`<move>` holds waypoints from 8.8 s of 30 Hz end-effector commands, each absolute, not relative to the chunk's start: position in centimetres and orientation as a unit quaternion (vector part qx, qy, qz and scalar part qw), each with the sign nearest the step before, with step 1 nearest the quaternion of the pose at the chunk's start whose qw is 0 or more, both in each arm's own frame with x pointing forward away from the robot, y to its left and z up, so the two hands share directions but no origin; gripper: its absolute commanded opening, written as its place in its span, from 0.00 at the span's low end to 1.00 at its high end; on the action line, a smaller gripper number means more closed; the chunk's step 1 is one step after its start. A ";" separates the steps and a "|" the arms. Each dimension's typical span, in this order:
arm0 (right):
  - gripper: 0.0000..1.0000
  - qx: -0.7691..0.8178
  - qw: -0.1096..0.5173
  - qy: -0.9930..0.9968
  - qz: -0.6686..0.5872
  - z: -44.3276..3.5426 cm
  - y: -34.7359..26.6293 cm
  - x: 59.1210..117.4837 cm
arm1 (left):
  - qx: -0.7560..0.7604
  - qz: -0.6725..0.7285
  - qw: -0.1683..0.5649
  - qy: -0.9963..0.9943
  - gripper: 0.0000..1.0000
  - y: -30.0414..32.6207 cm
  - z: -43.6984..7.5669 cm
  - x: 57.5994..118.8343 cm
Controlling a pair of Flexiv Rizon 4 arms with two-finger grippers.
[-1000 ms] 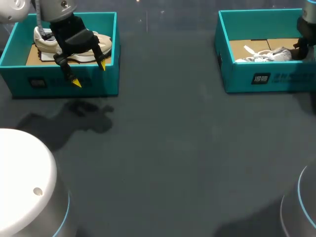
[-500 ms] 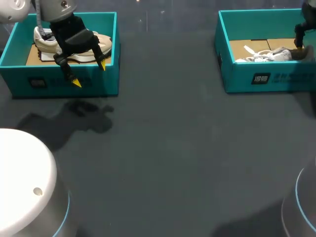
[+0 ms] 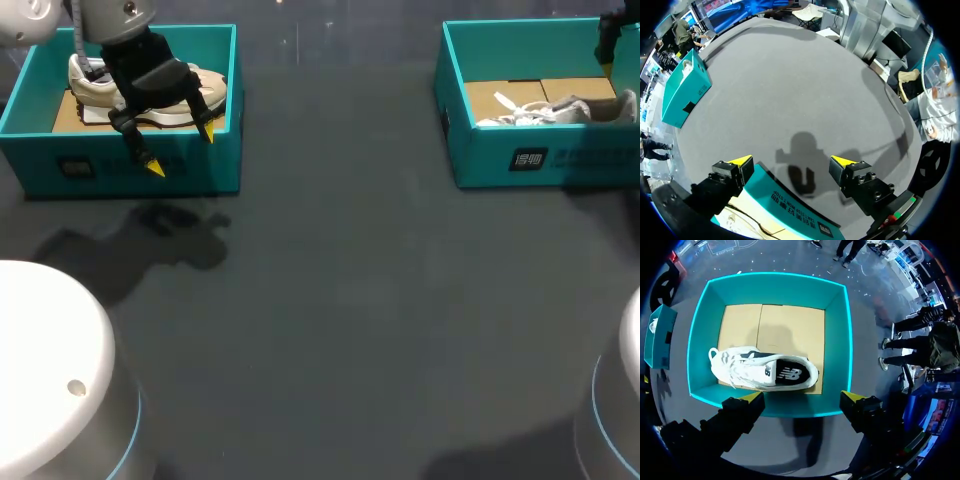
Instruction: Take the shoe out of the shoebox, open the shoe tongue, remove and reinsert the insole, then place the shoe into the shoebox
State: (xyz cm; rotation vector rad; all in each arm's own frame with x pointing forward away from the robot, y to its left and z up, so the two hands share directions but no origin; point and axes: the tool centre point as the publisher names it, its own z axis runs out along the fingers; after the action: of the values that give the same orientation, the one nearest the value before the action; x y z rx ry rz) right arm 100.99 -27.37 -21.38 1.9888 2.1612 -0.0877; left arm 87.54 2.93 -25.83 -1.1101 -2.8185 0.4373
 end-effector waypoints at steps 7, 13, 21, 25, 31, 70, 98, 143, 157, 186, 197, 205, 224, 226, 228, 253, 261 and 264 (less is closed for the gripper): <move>1.00 0.668 0.094 0.738 -0.002 -17.7 -25.4 97.0 | -0.363 0.142 0.040 -0.920 1.00 3.0 -25.8 87.5; 1.00 0.664 0.088 0.742 0.002 -17.4 -25.3 96.5 | -0.363 0.142 0.040 -0.920 1.00 3.0 -25.8 87.5; 1.00 0.664 0.088 0.742 0.002 -17.4 -25.3 96.5 | -0.363 0.142 0.040 -0.920 1.00 3.0 -25.8 87.5; 1.00 0.664 0.088 0.742 0.002 -17.4 -25.3 96.5 | -0.363 0.142 0.040 -0.920 1.00 3.0 -25.8 87.5; 1.00 0.664 0.088 0.742 0.002 -17.4 -25.3 96.5 | -0.393 0.136 0.025 -0.909 1.00 5.3 -25.0 89.2; 1.00 0.664 0.088 0.742 0.002 -17.4 -25.3 96.5 | -0.650 -0.006 0.004 -0.760 1.00 21.3 -23.1 107.9; 1.00 0.664 0.088 0.742 0.002 -17.4 -25.3 96.5 | -0.654 -0.048 0.019 -0.754 1.00 25.3 -26.6 116.6; 1.00 0.664 0.088 0.742 0.002 -17.4 -25.3 96.5 | -0.665 -0.028 0.061 -0.744 0.83 27.5 -34.1 118.4; 1.00 0.664 0.088 0.742 0.002 -17.4 -25.3 96.5 | -0.671 -0.026 0.061 -0.738 0.71 27.6 -36.3 119.2; 1.00 0.664 0.088 0.742 0.002 -17.4 -25.3 96.5 | -0.693 -0.049 0.039 -0.718 0.33 27.9 -37.3 117.8; 1.00 0.664 0.088 0.742 0.002 -17.4 -25.3 96.5 | -0.701 -0.063 0.036 -0.710 0.00 28.3 -37.0 117.4; 1.00 0.664 0.088 0.742 0.002 -17.4 -25.3 96.5 | -0.706 -0.060 0.018 -0.705 0.00 29.0 -34.6 117.3; 1.00 0.664 0.088 0.742 0.002 -17.4 -25.3 96.5 | -0.685 -0.082 -0.002 -0.724 0.00 28.1 -22.4 116.5; 1.00 0.664 0.088 0.742 0.002 -17.4 -25.3 96.5 | -0.680 -0.095 -0.008 -0.727 0.00 27.8 -21.2 116.0; 1.00 0.664 0.088 0.742 0.002 -17.4 -25.3 96.5 | -0.676 -0.103 -0.009 -0.730 0.00 27.6 -20.1 115.5; 1.00 0.664 0.088 0.742 0.002 -17.4 -25.3 96.5 | -0.706 -0.071 -0.031 -0.704 0.00 25.0 -11.8 108.5; 1.00 0.664 0.088 0.742 0.002 -17.4 -25.3 96.5 | -0.712 -0.052 -0.030 -0.699 0.00 25.0 -11.7 108.0; 1.00 0.664 0.088 0.742 0.002 -17.4 -25.3 96.5 | -0.703 -0.074 -0.040 -0.706 0.00 24.0 -11.3 105.4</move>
State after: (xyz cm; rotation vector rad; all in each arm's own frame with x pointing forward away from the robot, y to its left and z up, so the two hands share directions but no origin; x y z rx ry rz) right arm 96.59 -25.34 -17.42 1.9776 2.2102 0.0051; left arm 107.90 24.53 -11.91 -2.2605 -2.2600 -0.1866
